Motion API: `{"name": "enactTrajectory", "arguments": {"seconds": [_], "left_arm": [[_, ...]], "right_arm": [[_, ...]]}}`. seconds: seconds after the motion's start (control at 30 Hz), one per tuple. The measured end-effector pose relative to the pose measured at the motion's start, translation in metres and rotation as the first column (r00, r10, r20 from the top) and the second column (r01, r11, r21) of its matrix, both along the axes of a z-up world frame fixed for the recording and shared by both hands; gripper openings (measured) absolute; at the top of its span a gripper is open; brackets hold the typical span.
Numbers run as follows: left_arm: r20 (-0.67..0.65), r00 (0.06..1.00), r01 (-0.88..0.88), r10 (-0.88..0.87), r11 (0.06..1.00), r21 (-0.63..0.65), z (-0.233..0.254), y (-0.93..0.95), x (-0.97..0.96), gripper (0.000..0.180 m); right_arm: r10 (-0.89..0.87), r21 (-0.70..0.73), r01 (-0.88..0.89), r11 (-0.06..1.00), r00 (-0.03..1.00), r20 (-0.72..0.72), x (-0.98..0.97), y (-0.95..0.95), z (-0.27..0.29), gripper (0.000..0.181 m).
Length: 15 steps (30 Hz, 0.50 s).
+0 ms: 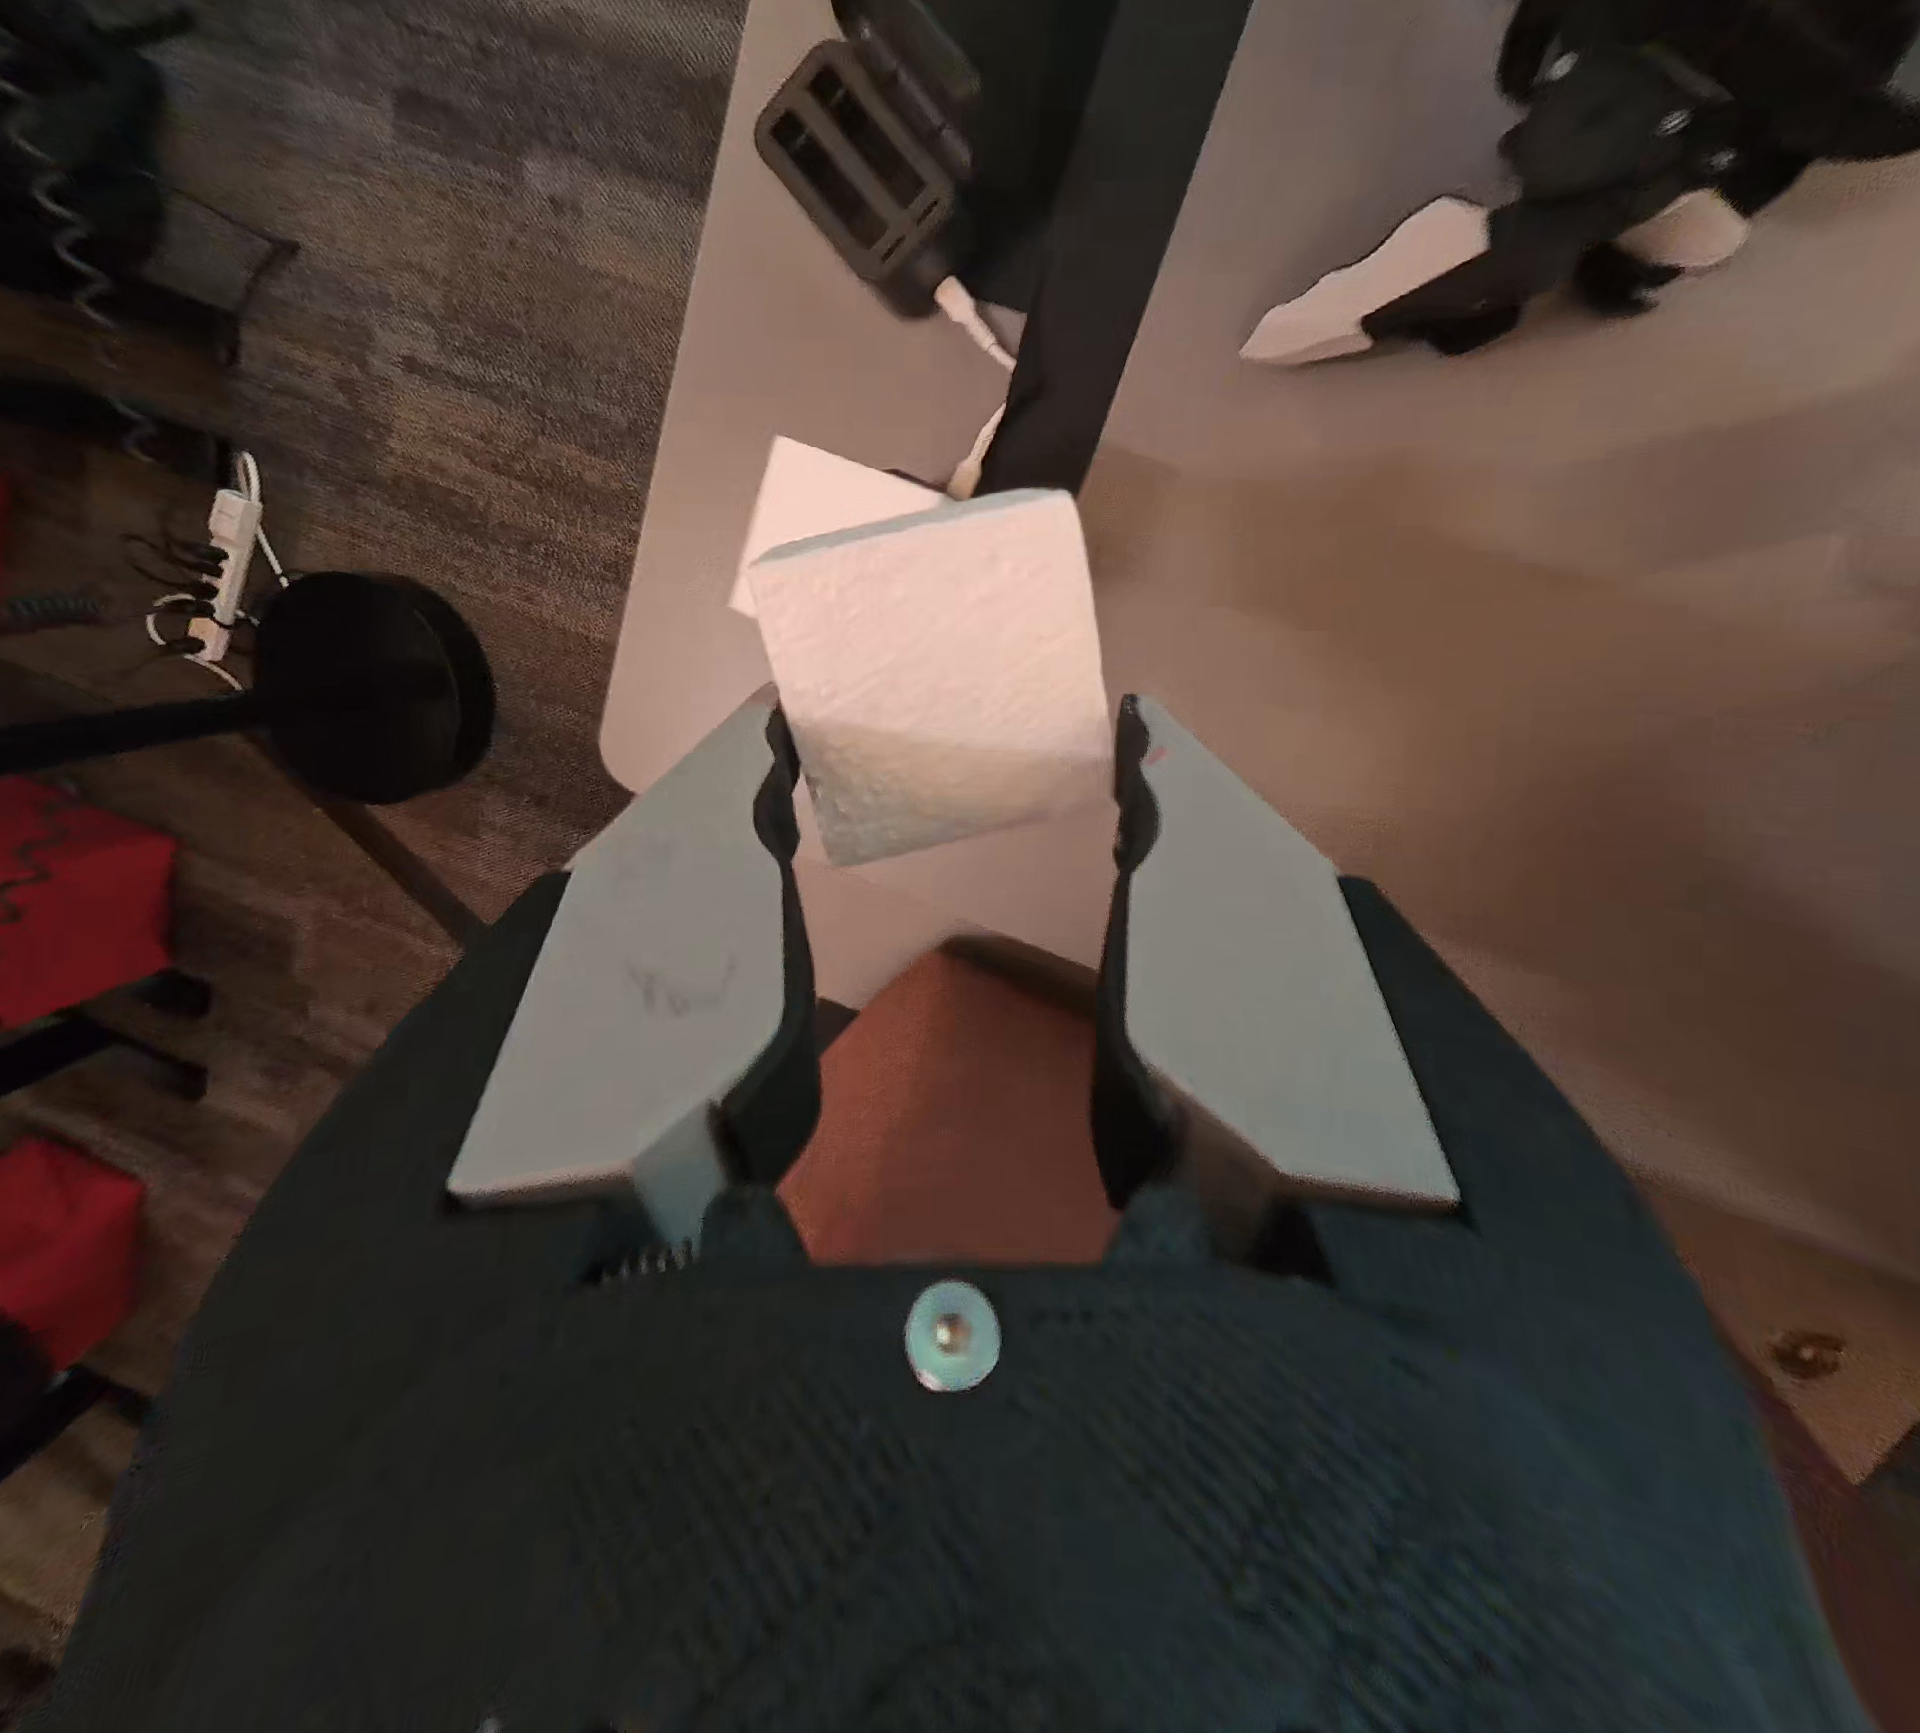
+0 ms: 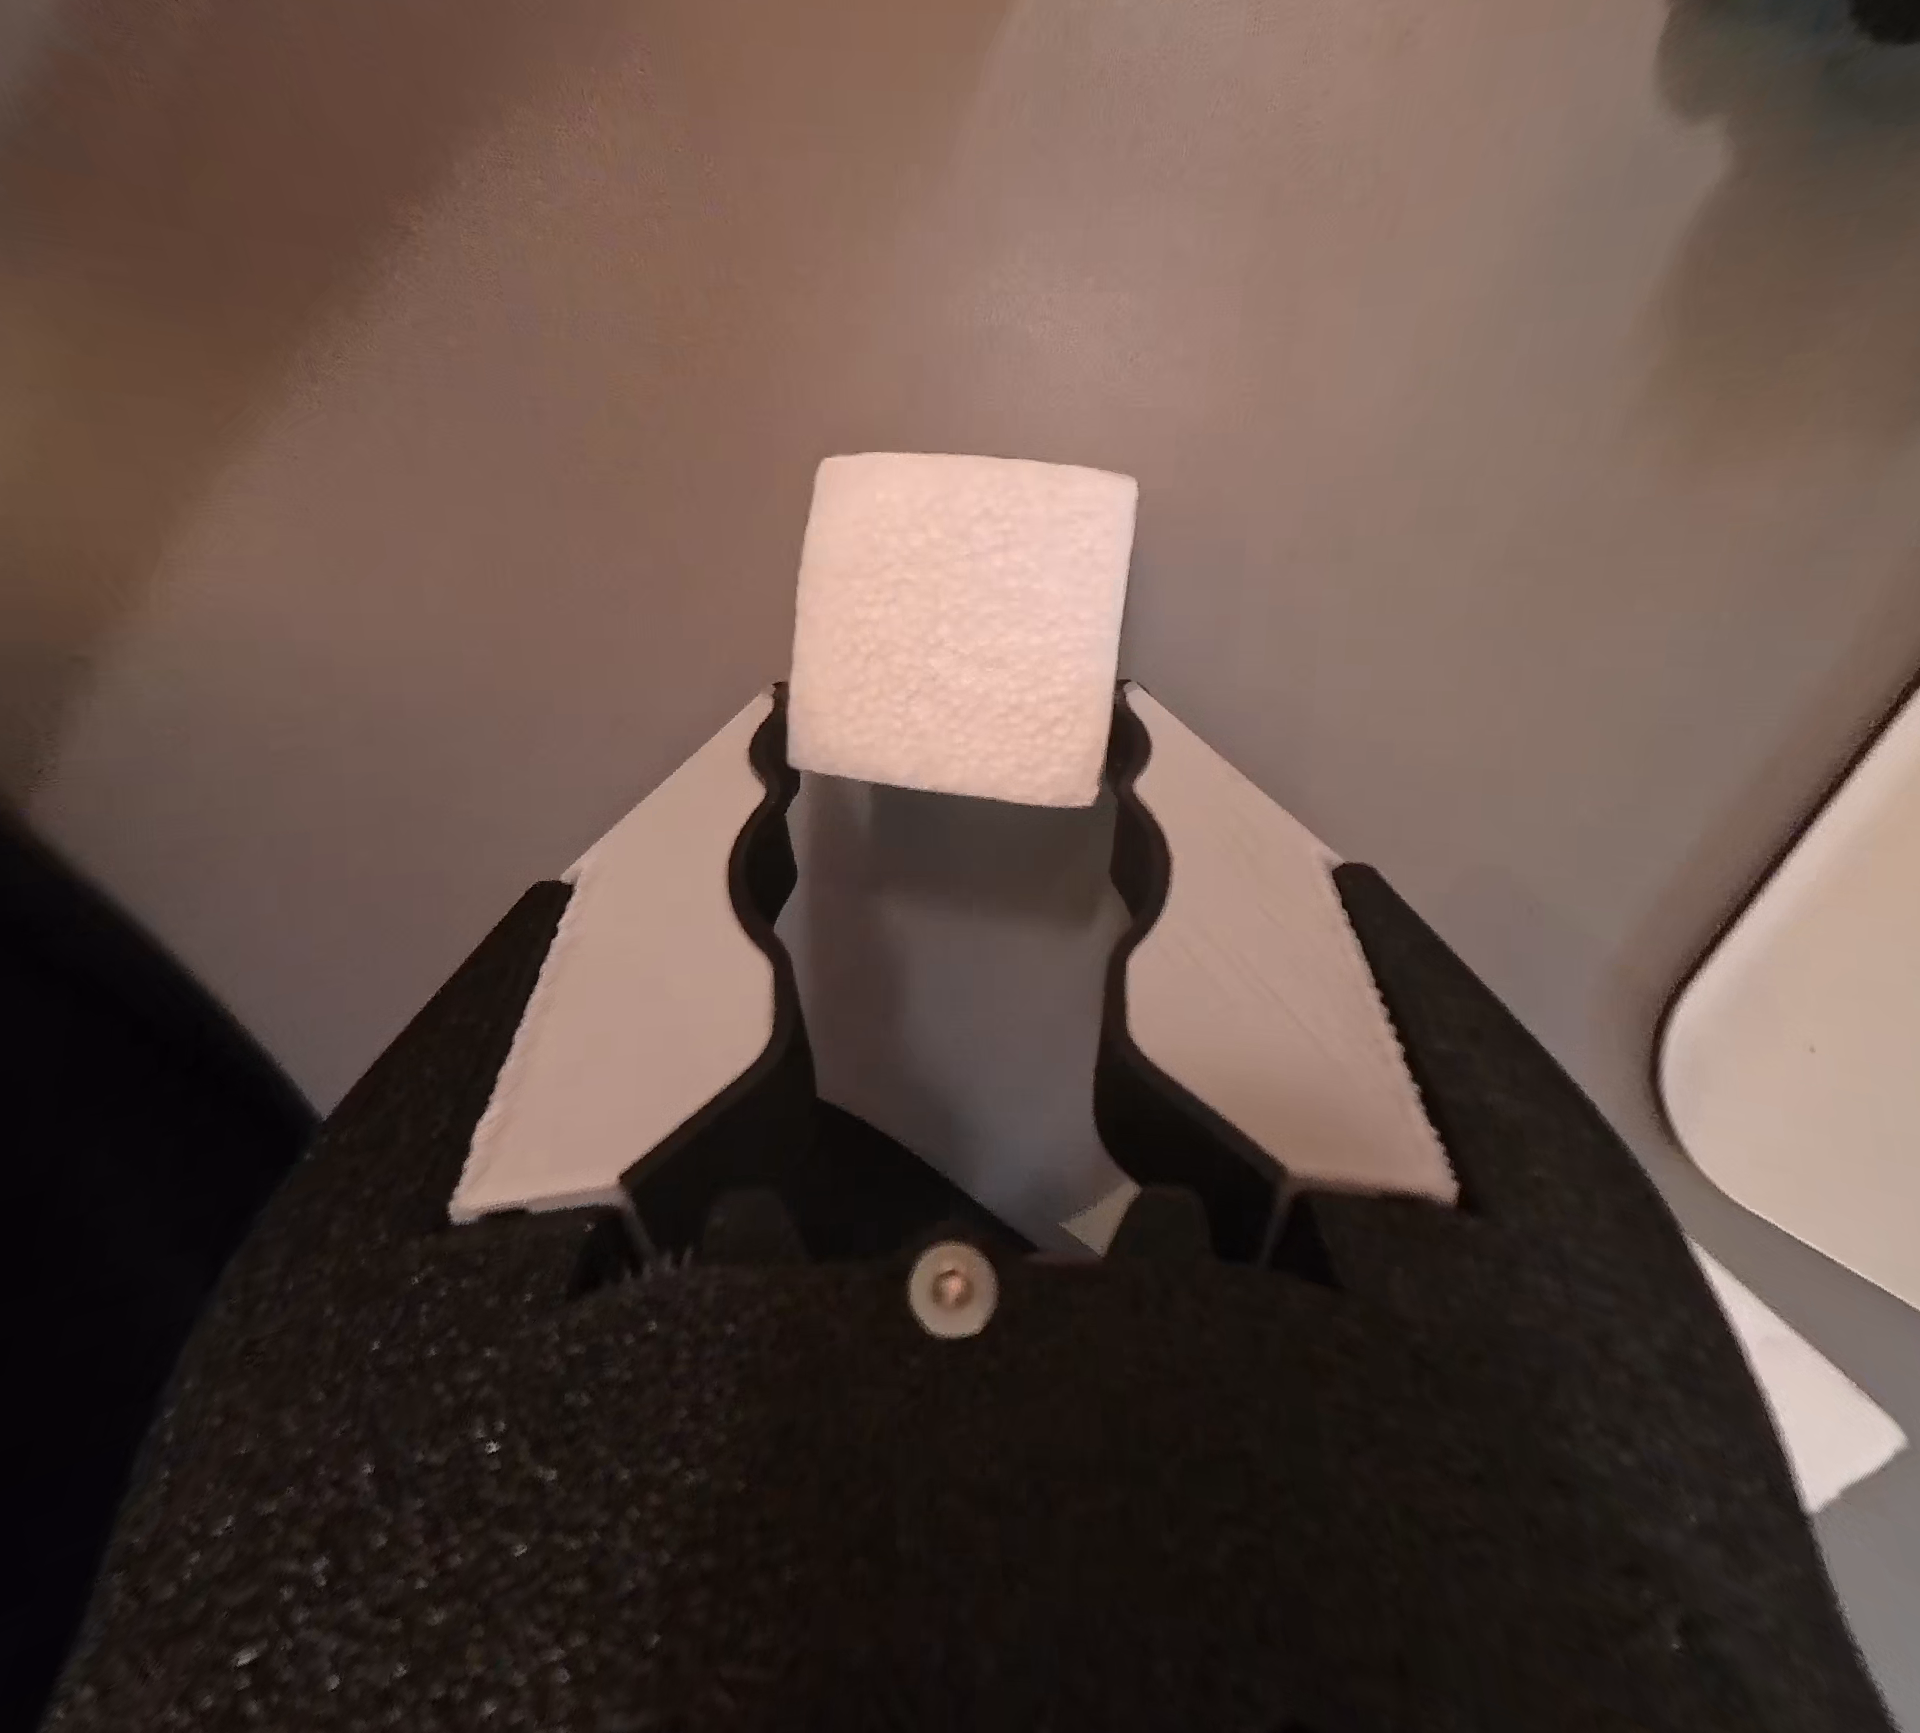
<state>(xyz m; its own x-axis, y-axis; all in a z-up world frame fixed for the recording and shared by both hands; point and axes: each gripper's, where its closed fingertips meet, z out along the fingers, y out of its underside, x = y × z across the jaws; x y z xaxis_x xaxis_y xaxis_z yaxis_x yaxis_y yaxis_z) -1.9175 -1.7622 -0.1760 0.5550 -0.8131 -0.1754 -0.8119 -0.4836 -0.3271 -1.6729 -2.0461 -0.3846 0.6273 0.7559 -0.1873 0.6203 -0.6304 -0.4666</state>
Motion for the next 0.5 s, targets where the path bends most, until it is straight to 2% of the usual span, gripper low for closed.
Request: {"name": "enactTrajectory", "arguments": {"seconds": [0.27, 0.43, 0.5], "left_arm": [[-0.104, 0.993, 0.042, -0.049, 0.997, -0.064, -0.029, 0.037, -0.003, 0.06], [-0.123, 0.992, 0.002, -0.012, 0.996, -0.085, -0.047, 0.044, -0.008, 0.059], [-0.089, 0.996, -0.016, 0.008, 0.996, -0.087, -0.049, 0.045, -0.006, 0.059]], "right_arm": [[-0.017, -0.016, 0.017, 1.0, 1.0, 0.008, 0.006, -0.001, -0.007, 0.059], [-0.031, -0.02, 0.032, 0.999, 1.0, 0.002, 0.005, 0.001, -0.007, 0.059], [-0.03, -0.015, 0.03, 0.999, 0.999, 0.011, 0.006, 0.001, -0.008, 0.059]]}}
